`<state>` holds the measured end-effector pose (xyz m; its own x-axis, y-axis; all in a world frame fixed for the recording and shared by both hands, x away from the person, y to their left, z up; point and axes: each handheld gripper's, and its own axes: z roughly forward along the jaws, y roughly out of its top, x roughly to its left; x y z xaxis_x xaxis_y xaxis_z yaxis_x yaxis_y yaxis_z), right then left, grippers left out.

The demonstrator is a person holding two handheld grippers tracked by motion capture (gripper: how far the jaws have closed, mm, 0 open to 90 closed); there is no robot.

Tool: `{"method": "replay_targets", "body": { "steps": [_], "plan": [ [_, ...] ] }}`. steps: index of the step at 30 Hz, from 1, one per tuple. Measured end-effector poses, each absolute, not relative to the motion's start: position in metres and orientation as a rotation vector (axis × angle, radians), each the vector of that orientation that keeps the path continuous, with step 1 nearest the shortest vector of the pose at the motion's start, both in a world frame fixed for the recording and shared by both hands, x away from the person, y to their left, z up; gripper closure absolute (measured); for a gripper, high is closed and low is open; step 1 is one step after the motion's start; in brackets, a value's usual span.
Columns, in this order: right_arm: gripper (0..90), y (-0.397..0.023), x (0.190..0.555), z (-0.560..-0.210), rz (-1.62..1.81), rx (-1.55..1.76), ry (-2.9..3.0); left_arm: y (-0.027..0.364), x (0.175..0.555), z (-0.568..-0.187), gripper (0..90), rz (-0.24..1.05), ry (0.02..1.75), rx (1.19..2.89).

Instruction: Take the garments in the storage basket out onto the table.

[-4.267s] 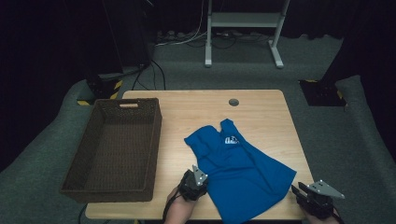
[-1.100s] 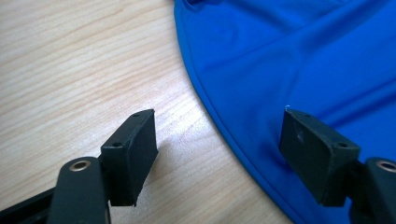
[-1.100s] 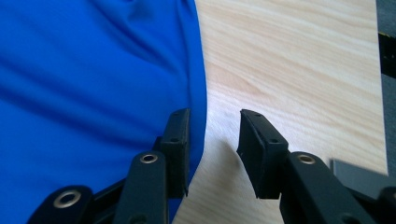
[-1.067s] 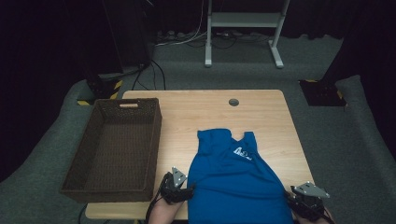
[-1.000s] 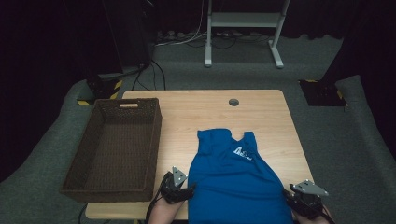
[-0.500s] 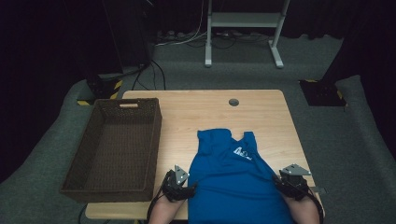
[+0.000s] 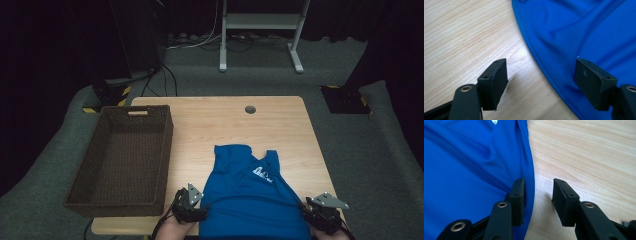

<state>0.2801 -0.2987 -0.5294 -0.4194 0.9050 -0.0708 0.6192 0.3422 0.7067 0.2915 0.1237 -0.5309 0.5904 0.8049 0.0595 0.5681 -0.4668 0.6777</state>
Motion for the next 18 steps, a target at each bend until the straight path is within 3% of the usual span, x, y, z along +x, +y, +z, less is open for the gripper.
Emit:
{"method": "replay_targets", "body": {
  "steps": [7, 18],
  "plan": [
    [62.5, -0.301, 0.278, -0.532, 0.869, 1.339, 2.136, 0.123, 0.298, -0.527, 27.4, 0.481, 1.073, 2.074],
    [62.8, -0.303, 0.277, -0.533, 0.894, 1.326, 2.136, 0.093, 0.331, -0.519, 41.5, 0.578, 1.032, 2.067]
  ]
}}
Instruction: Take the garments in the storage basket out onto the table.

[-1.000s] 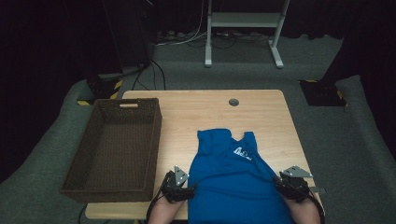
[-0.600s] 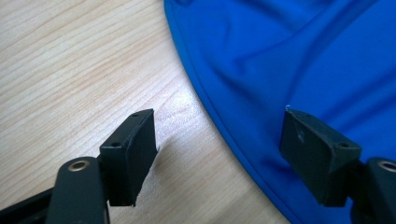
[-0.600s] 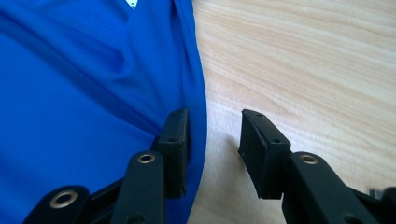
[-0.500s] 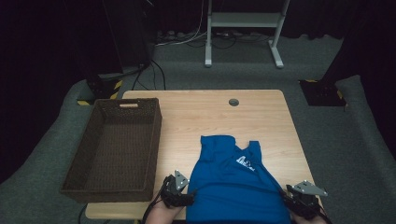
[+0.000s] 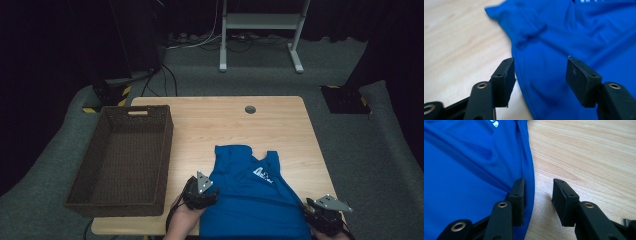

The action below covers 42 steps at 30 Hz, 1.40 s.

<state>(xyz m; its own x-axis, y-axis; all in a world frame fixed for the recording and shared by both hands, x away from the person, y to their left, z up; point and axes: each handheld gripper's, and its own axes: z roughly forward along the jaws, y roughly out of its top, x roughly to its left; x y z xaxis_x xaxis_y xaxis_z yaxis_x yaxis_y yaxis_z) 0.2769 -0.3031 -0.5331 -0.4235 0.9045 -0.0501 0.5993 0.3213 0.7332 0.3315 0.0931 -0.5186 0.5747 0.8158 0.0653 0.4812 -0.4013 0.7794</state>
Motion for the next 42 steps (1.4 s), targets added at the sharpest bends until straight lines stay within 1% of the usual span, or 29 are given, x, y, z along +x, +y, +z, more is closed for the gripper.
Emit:
{"method": "replay_targets", "body": {
  "steps": [5, 8, 11, 13, 20, 25, 29, 32, 35, 38, 42],
  "plan": [
    [63.1, -0.303, 0.277, -0.533, 0.897, 1.326, 2.135, 0.081, 0.354, -0.522, 42.4, 0.603, 1.053, 2.121],
    [63.1, -0.304, 0.276, -0.534, 0.907, 1.332, 2.138, 0.079, 0.36, -0.527, 43.9, 0.608, 1.072, 2.143],
    [63.1, -0.304, 0.276, -0.534, 0.908, 1.329, 2.138, 0.082, 0.356, -0.532, 45.9, 0.618, 1.084, 2.159],
    [63.0, -0.304, 0.275, -0.533, 0.907, 1.326, 2.14, 0.088, 0.352, -0.534, 46.8, 0.611, 1.092, 2.133],
    [63.0, -0.303, 0.274, -0.533, 0.894, 1.32, 2.142, 0.106, 0.334, -0.539, 46.4, 0.619, 1.133, 2.069],
    [63.5, -0.301, 0.274, -0.532, 0.871, 1.312, 2.142, 0.11, 0.325, -0.54, 43.9, 0.663, 1.112, 2.067],
    [65.9, -0.294, 0.273, -0.523, 0.879, 1.273, 2.102, 0.11, 0.324, -0.54, 44.1, 0.655, 1.123, 2.061],
    [66.1, -0.284, 0.278, -0.517, 0.867, 1.247, 2.107, 0.112, 0.326, -0.541, 43.6, 0.617, 1.151, 2.042],
    [65.9, -0.271, 0.286, -0.513, 0.844, 1.205, 2.121, 0.115, 0.329, -0.541, 41.2, 0.578, 1.174, 2.031],
    [64.1, -0.259, 0.3, -0.51, 0.836, 1.204, 2.133, 0.116, 0.33, -0.541, 40.9, 0.554, 1.184, 2.021],
    [61.5, -0.238, 0.323, -0.507, 0.836, 1.185, 2.156, 0.116, 0.33, -0.541, 41.0, 0.554, 1.184, 2.021]
  ]
}}
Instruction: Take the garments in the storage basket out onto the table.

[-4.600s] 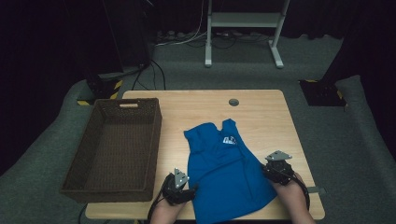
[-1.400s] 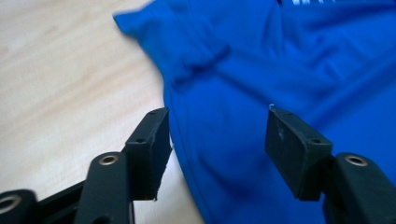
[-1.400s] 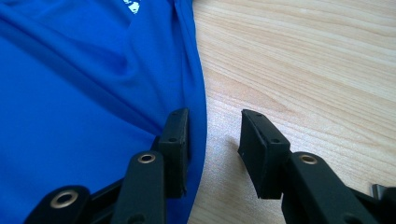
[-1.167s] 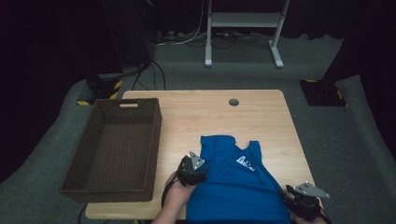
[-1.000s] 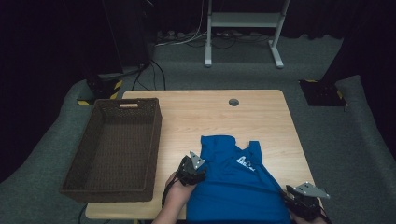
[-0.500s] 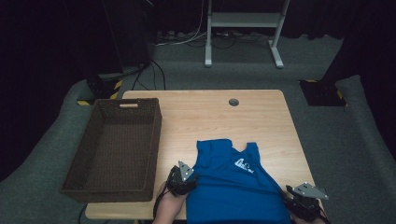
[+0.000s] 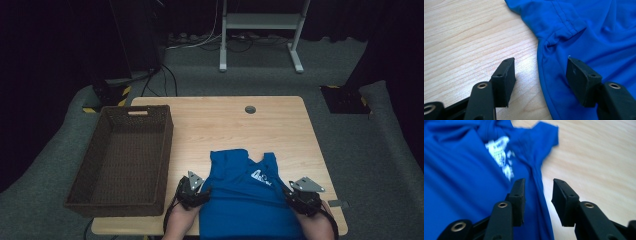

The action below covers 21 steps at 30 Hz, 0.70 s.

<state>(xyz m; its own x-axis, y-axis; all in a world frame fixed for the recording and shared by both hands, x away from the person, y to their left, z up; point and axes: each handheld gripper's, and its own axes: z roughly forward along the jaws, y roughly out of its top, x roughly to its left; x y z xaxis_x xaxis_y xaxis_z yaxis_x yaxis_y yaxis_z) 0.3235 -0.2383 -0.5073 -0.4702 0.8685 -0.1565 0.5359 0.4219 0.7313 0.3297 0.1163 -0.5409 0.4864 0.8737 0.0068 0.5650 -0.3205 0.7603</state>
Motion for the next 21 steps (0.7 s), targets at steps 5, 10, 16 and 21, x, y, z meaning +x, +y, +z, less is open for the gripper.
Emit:
{"method": "replay_targets", "body": {
  "steps": [5, 10, 16, 21],
  "plan": [
    [57.3, -0.211, 0.352, -0.505, 0.824, 1.148, 2.18, 0.117, 0.33, -0.541, 41.0, 0.545, 1.188, 2.017],
    [54.9, -0.191, 0.374, -0.511, 0.786, 1.137, 2.218, 0.117, 0.33, -0.541, 41.0, 0.543, 1.19, 2.015],
    [75.8, -0.189, 0.383, -0.517, 0.761, 1.148, 2.248, 0.117, 0.33, -0.541, 41.2, 0.549, 1.184, 2.02],
    [84.4, -0.201, 0.379, -0.508, 0.79, 1.141, 2.218, 0.117, 0.329, -0.541, 41.3, 0.545, 1.185, 2.021]
  ]
}}
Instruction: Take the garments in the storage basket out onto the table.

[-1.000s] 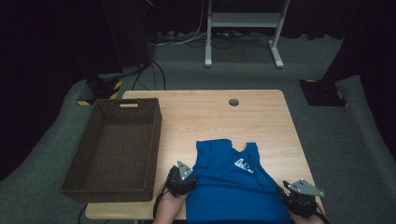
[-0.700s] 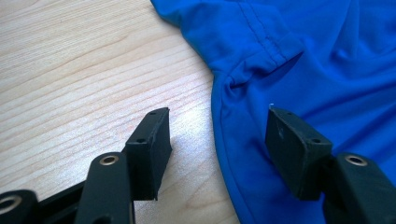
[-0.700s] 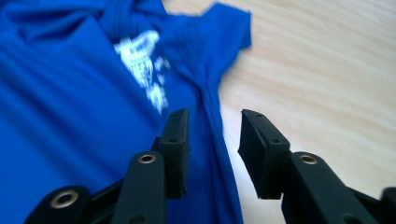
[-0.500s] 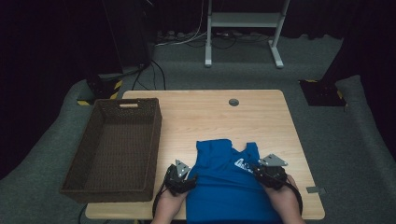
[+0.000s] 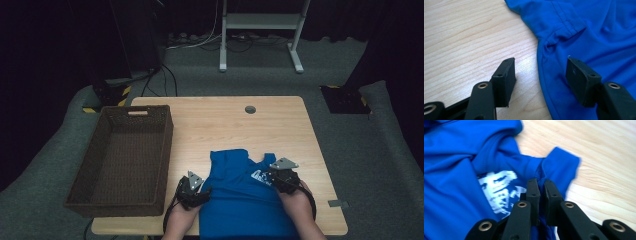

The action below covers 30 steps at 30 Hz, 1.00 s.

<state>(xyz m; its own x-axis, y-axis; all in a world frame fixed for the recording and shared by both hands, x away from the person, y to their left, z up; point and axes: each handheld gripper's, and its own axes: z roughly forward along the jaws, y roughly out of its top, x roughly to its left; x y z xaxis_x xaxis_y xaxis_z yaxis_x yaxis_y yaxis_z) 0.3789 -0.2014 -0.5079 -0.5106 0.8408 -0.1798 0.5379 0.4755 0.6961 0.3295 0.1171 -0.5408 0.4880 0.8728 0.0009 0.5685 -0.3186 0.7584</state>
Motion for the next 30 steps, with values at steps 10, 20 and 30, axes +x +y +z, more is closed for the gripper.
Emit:
{"method": "replay_targets", "body": {
  "steps": [10, 20, 30],
  "plan": [
    [83.5, -0.28, 0.365, -0.515, 0.786, 1.332, 2.076, 0.117, 0.33, -0.541, 41.3, 0.542, 1.187, 2.02],
    [68.6, -0.312, 0.354, -0.512, 0.789, 1.392, 1.984, 0.117, 0.33, -0.541, 41.3, 0.542, 1.186, 2.02],
    [63.4, -0.269, 0.372, -0.498, 0.782, 1.253, 2.019, 0.117, 0.329, -0.541, 41.3, 0.543, 1.186, 2.02]
  ]
}}
